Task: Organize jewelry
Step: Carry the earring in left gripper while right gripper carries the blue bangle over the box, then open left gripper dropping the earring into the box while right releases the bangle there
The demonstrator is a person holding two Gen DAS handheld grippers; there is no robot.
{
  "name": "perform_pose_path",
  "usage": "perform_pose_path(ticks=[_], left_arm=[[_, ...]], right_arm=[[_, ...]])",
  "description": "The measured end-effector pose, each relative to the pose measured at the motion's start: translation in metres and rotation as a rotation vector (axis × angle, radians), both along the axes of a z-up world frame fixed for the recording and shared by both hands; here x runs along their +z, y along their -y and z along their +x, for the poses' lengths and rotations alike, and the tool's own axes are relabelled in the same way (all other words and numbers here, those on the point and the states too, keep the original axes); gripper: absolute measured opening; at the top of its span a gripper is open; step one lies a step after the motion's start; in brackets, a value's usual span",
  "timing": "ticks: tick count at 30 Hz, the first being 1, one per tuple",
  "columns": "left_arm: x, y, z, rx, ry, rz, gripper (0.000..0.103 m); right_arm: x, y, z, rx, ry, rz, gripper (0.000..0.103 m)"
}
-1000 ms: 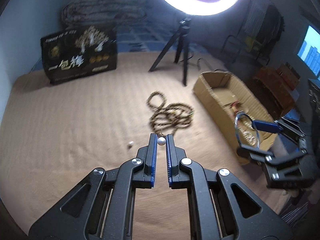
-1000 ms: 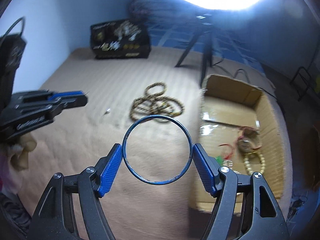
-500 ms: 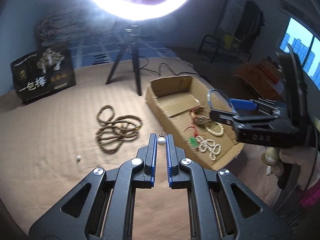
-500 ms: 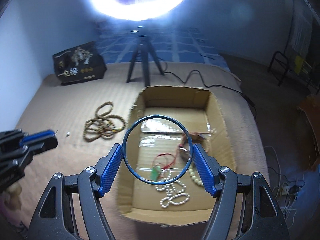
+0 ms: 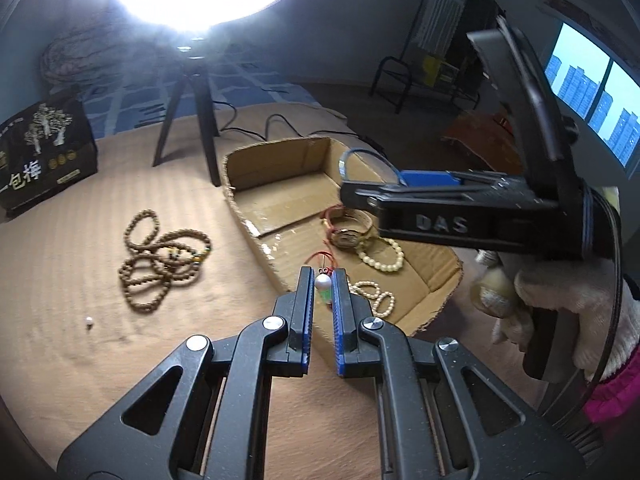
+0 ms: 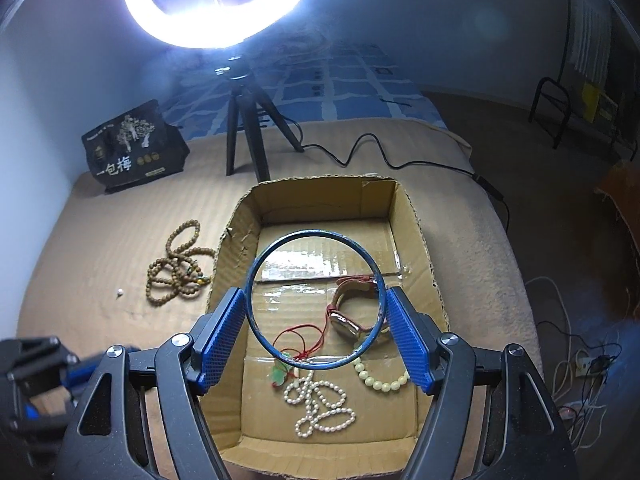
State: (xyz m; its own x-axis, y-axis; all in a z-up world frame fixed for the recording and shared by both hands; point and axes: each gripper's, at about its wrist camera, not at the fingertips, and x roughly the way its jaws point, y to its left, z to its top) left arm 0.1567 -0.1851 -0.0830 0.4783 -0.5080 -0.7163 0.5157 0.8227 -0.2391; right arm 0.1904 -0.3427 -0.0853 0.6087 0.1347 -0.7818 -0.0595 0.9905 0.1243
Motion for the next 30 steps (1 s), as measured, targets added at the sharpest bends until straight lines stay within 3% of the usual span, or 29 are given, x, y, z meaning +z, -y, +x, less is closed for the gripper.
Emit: perform_pose_path(ticks=[13, 15, 16, 17, 30], left_arm=[[-0.008, 0.025, -0.007, -0.057, -0.013, 0.006, 0.007], [-0.008, 0.027, -0.008, -0.065, -0.013, 0.015, 0.023], [-0.009, 0.027, -0.008, -0.065, -0.011, 0.015, 0.043], [-0.009, 0.027, -0.009, -0.061, -0.004, 0.011, 0.05], [-0.01, 0.024, -0.008, -0.054, -0.009, 0.025, 0.05]], right_arm=[[-0.009, 0.008, 0.004, -0.043, -0.028, 0.019, 0.072], [-0.009, 0.01, 0.005, -0.054, -0.026, 0.03, 0.079], [-0.009, 0.011, 0.004, -0.061, -0.022, 0.033, 0.081], [-0.009, 0.013, 0.004, -0.067, -0.019, 0.034, 0.081], [-0.008, 0.018, 0.002, -0.084, -0.016, 0.036, 0.081]])
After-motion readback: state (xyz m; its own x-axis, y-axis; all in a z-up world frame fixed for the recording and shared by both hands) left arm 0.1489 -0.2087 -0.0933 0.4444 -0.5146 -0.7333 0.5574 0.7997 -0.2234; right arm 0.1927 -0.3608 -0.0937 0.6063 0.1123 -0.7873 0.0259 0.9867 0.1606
